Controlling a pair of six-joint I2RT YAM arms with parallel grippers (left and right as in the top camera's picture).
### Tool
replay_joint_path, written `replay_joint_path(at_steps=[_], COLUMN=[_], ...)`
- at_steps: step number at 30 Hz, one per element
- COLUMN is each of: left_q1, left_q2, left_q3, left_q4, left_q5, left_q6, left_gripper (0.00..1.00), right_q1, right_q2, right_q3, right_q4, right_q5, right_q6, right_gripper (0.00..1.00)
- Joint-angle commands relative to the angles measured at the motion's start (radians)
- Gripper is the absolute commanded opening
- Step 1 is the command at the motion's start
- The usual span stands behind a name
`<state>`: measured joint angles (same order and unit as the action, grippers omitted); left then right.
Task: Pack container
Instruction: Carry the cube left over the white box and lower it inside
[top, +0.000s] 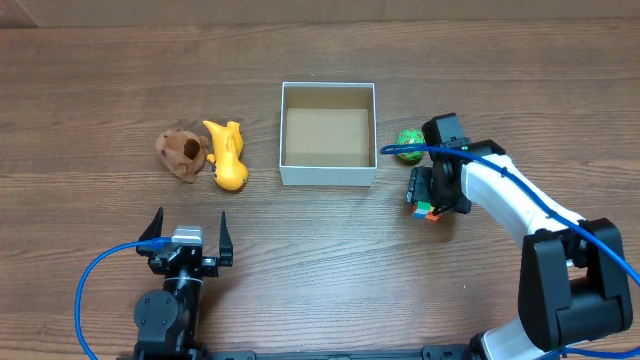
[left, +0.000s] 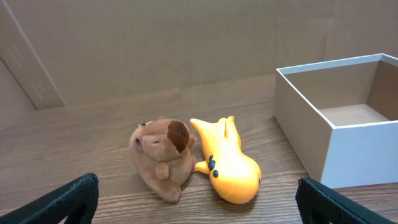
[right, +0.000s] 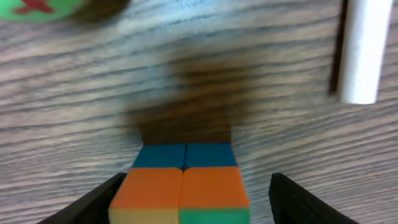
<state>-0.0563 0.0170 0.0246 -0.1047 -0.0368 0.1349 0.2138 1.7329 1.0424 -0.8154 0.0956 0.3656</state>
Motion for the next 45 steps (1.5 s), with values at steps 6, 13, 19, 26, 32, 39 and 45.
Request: replay_joint_path(at_steps=[6, 13, 19, 26, 32, 39, 45], left_q1=[0.008, 0.008, 0.008, 0.008, 0.008, 0.008, 0.008], left_q2=[-0.005, -0.005, -0.005, -0.005, -0.005, -0.005, -0.005], left_q3=[-0.006, -0.006, -0.006, -0.006, -0.006, -0.006, -0.006], left_q4=[0.004, 0.004, 0.004, 0.004, 0.004, 0.004, 0.004], left_q5=[0.011, 0.011, 0.011, 0.011, 0.011, 0.012, 0.011], left_q6=[0.015, 0.015, 0.015, 0.015, 0.015, 0.015, 0.015], left_gripper=[1.00, 1.00, 1.00, 1.00, 1.00, 1.00, 1.00], right_q1=[0.000, 0.000, 0.000, 0.000, 0.011, 0.113, 0.245], right_q2=[-0.009, -0.009, -0.009, -0.010, -0.010, -0.010, -0.010], right_q3=[-0.023, -0.034, -0.080, 0.026, 0.258, 0.531, 0.604], right_q4=[0.048, 0.048, 0.082, 0.008, -0.146, -0.235, -0.166], right_q5=[-0.022, -0.023, -0.022, -0.018, -0.018, -0.018, -0.018], right_q6=[-0.014, -0.013, -0.014, -0.027, -0.060, -0.060, -0.059], right_gripper=[0.61, 0.53, 0.52, 0.52, 0.52, 0.52, 0.52])
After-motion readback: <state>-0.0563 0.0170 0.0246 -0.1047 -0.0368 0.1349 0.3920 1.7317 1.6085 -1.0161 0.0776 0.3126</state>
